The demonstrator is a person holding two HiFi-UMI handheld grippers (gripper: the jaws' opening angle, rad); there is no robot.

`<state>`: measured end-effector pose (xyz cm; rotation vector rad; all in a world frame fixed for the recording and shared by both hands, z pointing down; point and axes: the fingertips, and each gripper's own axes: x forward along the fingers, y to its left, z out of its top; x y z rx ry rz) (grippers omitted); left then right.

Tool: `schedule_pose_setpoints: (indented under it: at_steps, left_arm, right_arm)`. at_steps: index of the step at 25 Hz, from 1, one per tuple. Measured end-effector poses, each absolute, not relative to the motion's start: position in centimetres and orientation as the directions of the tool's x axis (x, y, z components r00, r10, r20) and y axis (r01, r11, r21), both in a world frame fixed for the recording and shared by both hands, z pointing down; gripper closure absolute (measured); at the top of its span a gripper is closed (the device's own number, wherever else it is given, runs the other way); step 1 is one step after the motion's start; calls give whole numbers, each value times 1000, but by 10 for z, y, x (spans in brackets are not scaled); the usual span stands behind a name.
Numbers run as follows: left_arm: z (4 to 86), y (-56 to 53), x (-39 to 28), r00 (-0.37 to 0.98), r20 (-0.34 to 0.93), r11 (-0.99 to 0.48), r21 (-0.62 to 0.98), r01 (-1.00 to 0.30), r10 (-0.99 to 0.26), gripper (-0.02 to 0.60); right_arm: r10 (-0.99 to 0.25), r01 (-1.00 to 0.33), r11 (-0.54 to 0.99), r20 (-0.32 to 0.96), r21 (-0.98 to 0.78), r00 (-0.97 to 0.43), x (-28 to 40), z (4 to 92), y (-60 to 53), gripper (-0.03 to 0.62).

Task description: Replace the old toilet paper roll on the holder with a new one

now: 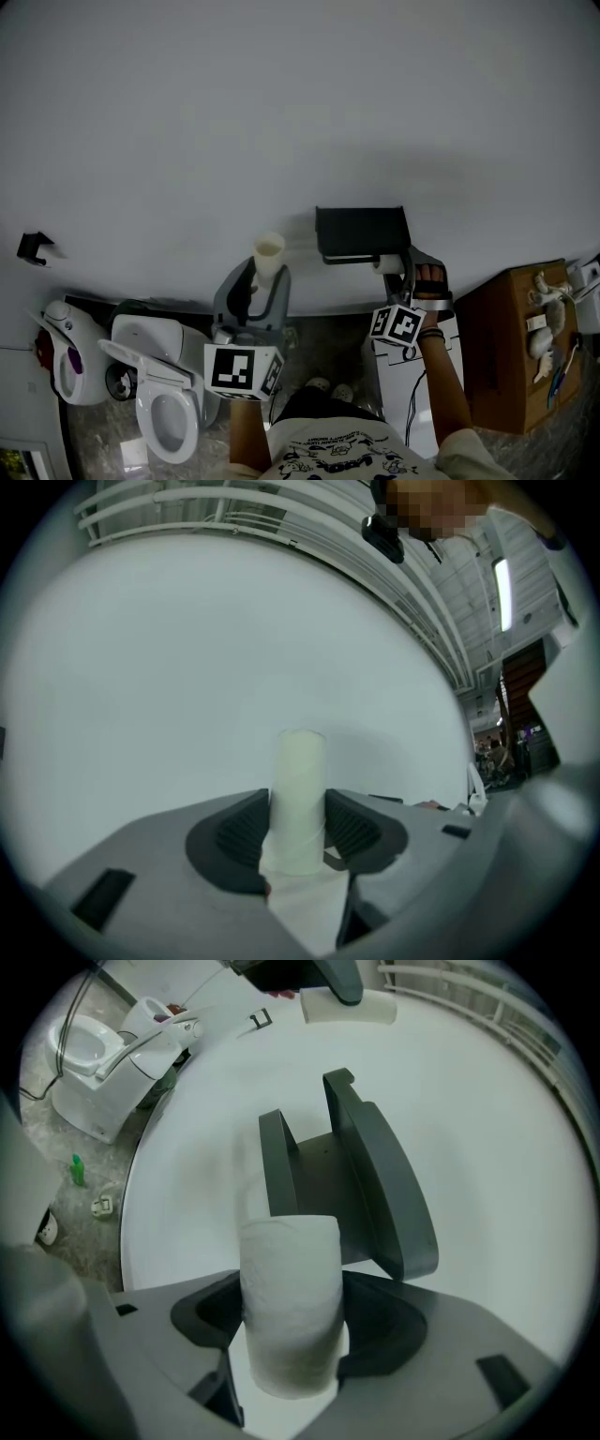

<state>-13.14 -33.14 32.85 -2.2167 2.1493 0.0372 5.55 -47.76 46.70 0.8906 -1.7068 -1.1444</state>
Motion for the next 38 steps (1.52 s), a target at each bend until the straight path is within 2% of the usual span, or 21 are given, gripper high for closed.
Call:
schedule_pose_setpoints:
  at_steps: [19, 29, 33, 38]
  left_arm:
    - [337, -299, -174, -23, -44, 24, -15, -1000, -999, 393]
    - [337, -296, -175, -29, -45, 30, -12, -999, -999, 393]
    - [338, -298, -169, -9, -46, 10, -13, -1000, -999, 393]
    - [338, -305, -157, 21, -46, -20, -21, -1000, -999, 393]
  right_arm:
    - [-874, -27, 235, 199, 972, -443, -29, 463, -433, 277]
    - [-875, -1, 239, 215, 971, -434, -34, 466, -428, 276]
    - [-870, -28, 243, 205, 969, -449, -32, 465, -419, 276]
    - [-864, -141, 313, 220, 939, -454, -17, 460, -400, 276]
